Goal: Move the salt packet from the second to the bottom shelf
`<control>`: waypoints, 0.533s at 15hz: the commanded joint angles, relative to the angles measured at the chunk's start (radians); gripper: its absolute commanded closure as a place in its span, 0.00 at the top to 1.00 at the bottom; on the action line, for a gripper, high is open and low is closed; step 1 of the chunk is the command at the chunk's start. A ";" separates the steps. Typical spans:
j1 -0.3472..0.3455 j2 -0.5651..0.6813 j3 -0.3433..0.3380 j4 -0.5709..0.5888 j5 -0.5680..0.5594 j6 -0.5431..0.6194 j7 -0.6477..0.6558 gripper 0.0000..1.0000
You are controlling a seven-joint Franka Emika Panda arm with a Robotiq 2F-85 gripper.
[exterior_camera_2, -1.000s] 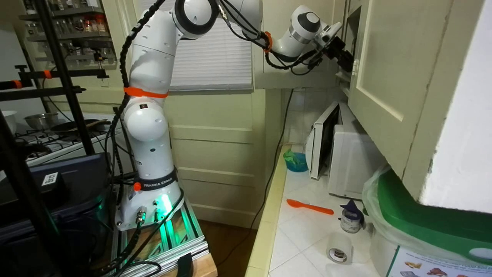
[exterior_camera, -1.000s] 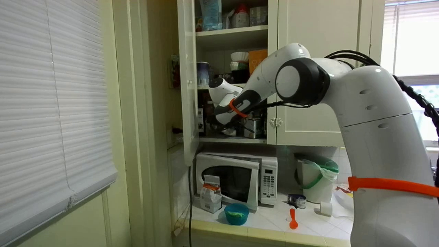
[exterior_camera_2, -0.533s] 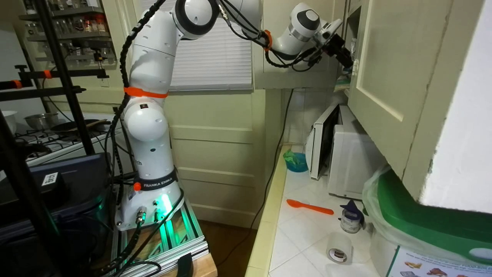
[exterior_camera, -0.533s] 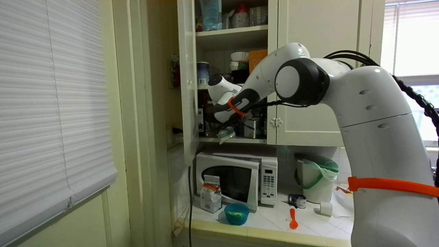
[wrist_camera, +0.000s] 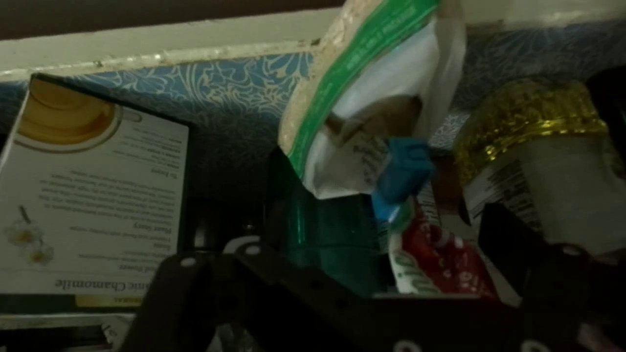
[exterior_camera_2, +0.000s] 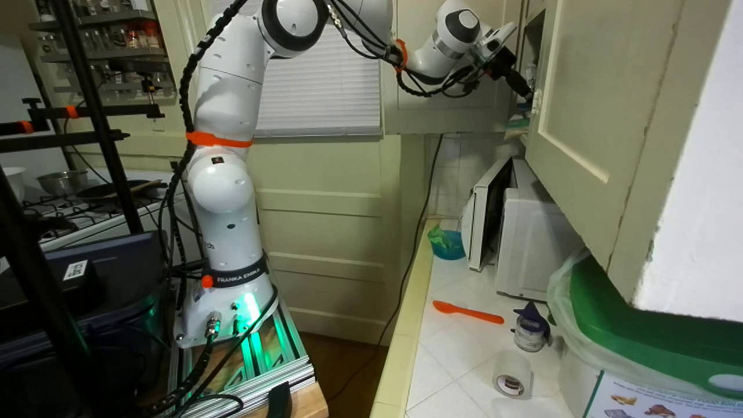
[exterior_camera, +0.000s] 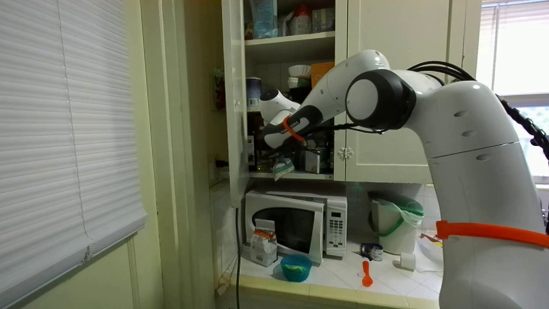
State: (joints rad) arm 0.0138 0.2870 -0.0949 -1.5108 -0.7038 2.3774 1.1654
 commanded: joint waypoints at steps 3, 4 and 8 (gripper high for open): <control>0.008 -0.107 0.008 -0.087 0.056 0.011 -0.152 1.00; 0.007 -0.124 0.014 -0.098 0.073 0.000 -0.185 1.00; 0.009 -0.199 0.032 -0.152 0.141 -0.040 -0.289 1.00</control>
State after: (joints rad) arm 0.0156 0.1727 -0.0723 -1.5796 -0.6238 2.3755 0.9525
